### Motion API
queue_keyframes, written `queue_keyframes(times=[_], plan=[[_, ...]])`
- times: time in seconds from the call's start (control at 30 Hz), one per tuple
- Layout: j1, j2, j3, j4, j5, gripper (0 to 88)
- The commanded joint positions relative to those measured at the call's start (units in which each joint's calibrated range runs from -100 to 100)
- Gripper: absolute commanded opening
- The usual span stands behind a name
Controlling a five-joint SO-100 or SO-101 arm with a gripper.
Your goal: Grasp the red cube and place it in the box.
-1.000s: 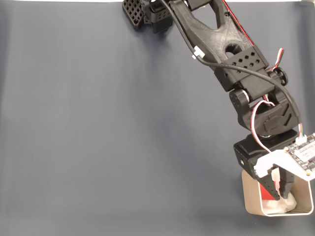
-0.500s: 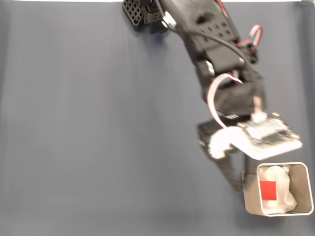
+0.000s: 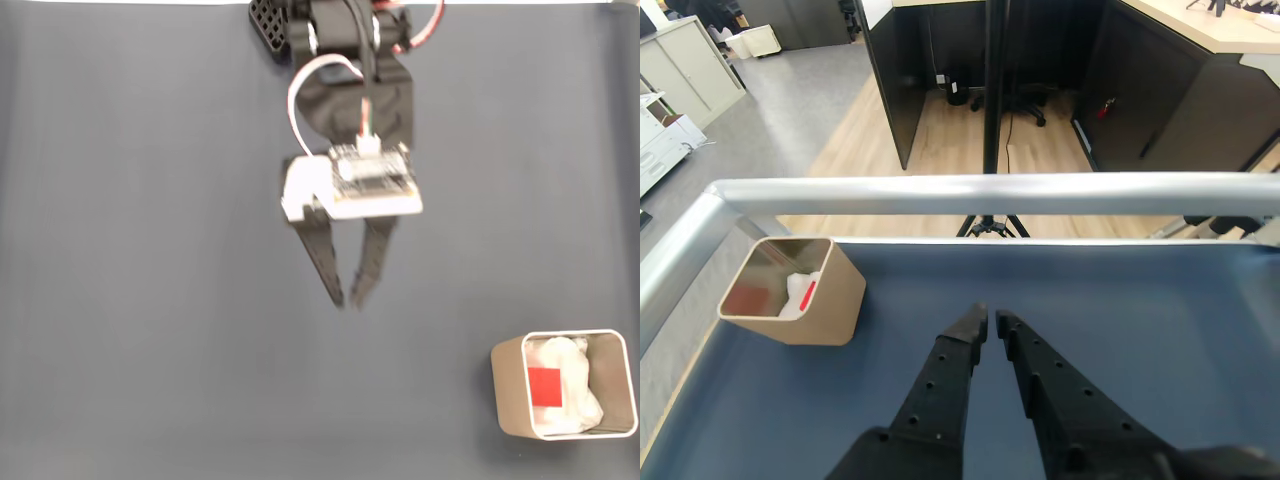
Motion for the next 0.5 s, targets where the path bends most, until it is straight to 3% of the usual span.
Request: queue_keyframes(times=[0.0, 0.47], plan=[[1.5, -10.5, 8.3, -1.2, 0.0, 0.0], [2.1, -35.6, 41.1, 3.3, 0.5, 0.0]])
